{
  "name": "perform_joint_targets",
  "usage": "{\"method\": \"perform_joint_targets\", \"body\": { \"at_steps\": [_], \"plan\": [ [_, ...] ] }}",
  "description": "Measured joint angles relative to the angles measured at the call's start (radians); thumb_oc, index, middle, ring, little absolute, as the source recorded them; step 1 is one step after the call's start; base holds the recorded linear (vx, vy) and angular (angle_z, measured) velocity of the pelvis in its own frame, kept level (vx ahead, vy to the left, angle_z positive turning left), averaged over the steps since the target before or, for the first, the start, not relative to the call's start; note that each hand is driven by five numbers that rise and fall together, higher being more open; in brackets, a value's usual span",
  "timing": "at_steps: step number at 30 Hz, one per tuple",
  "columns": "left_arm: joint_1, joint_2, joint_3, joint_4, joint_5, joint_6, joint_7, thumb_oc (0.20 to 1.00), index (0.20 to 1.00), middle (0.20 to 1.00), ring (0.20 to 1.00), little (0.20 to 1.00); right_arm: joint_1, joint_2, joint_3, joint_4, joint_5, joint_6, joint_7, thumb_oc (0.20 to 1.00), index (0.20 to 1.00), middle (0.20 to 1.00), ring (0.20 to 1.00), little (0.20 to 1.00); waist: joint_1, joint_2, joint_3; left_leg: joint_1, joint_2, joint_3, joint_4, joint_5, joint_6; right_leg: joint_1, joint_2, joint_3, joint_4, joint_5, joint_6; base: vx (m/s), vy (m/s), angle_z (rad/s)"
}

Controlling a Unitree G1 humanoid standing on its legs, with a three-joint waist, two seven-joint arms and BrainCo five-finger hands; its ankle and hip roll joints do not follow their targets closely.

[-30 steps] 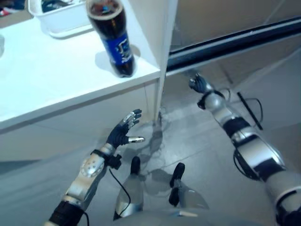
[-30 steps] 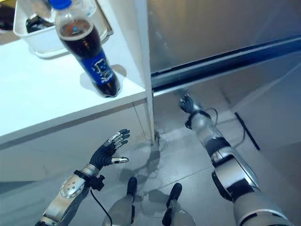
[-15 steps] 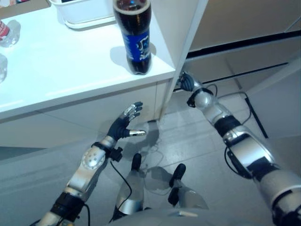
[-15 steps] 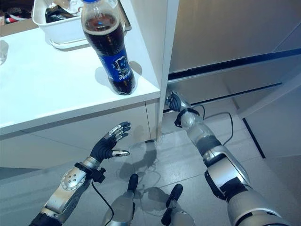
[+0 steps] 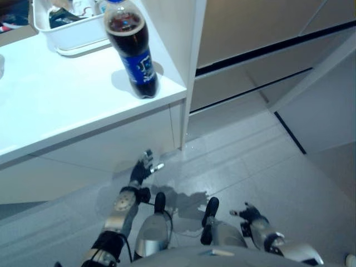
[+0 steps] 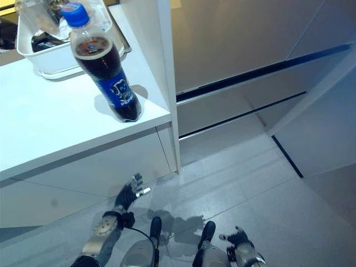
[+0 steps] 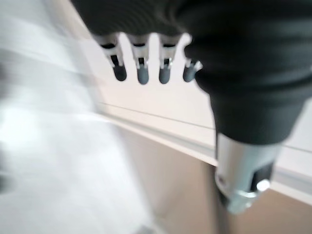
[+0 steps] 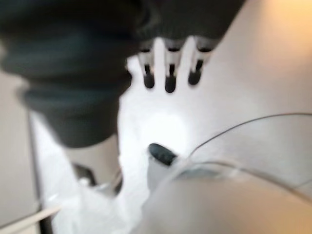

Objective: Take the drinks into the refrigerator

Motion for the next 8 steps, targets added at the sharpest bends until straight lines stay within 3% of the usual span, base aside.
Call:
{"method": "perform_joint_targets", "body": {
  "at_steps": [3, 8],
  "plan": [
    [-0.031, -0.034, 0.112, 0.267, -0.011, 0.019, 0.035, 1.0, 1.0, 1.0, 1.0, 1.0, 0.051, 0.005, -0.017, 0.006, 0.015, 0.0, -0.002, 1.0, 1.0, 1.0, 1.0, 1.0, -0.021, 0.01, -0.072, 0.019, 0.008, 0.008, 0.0, -0.012, 0.0, 0.011, 0.005, 0.013, 0.0, -0.003, -0.007, 0.05, -0.001, -0.11],
    [-0.016, -0.027, 0.147, 0.411, 0.135, 0.044, 0.08, 1.0, 1.0, 1.0, 1.0, 1.0, 0.071, 0.0, 0.037, -0.01, -0.002, 0.0, -0.007, 1.0, 1.0, 1.0, 1.0, 1.0, -0.024, 0.023, -0.14, 0.049, 0.015, 0.034, 0.0, -0.028, -0.001, 0.025, 0.018, 0.037, 0.0, -0.009, -0.009, 0.06, -0.01, -0.15]
  ]
}}
